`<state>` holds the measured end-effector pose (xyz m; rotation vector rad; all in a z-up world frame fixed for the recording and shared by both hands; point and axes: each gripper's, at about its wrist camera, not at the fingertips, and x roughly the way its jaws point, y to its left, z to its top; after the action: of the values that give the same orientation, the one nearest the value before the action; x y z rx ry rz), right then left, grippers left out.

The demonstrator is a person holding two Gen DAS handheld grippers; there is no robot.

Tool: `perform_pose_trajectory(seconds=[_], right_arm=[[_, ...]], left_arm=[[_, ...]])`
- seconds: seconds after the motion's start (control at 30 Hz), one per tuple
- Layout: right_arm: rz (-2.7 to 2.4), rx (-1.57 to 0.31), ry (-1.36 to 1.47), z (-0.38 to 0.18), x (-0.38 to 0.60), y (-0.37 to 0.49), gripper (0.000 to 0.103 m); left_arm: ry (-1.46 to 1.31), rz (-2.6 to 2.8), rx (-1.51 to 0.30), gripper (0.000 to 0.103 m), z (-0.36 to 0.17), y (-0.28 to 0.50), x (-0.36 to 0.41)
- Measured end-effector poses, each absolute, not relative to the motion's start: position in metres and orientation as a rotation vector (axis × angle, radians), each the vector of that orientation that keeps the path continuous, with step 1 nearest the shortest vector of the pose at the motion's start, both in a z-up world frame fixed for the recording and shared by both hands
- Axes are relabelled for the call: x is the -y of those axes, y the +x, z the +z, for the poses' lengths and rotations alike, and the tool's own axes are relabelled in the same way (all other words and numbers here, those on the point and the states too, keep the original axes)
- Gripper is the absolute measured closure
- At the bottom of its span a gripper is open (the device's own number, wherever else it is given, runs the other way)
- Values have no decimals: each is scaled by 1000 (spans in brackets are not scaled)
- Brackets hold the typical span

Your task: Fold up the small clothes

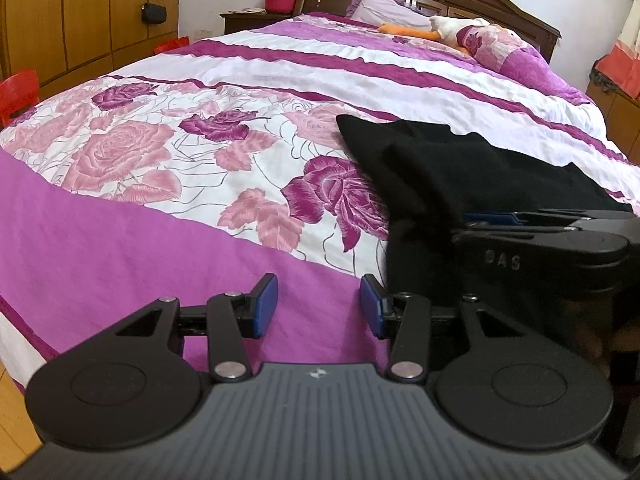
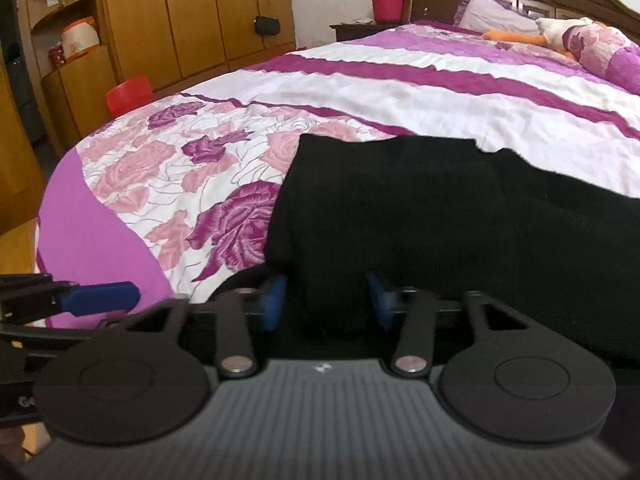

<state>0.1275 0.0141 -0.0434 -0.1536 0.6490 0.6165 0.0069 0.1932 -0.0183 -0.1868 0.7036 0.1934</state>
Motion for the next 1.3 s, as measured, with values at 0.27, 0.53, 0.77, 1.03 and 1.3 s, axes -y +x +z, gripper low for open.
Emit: perform_pose_trajectory(seconds=[0.27,0.53,0.77,1.03,1.3], right_arm=[[655,-568,-15,-10,9,126,94],[586,-438,116,35,60,123,94],[445,-374,221,49,132,128,95],[258,-426,393,5,224,141,95],[157,-598,450,-53,256,159,92]], left_arm=[[-172,171,-673,51,-7,18,-183],[-128,121,-650,51,-4,55,-160],[-42,171,-658,51,-26,87,-141],[-23,224,-637,51,-31,95,-136],[18,258,-628,51,-36,99,-128]])
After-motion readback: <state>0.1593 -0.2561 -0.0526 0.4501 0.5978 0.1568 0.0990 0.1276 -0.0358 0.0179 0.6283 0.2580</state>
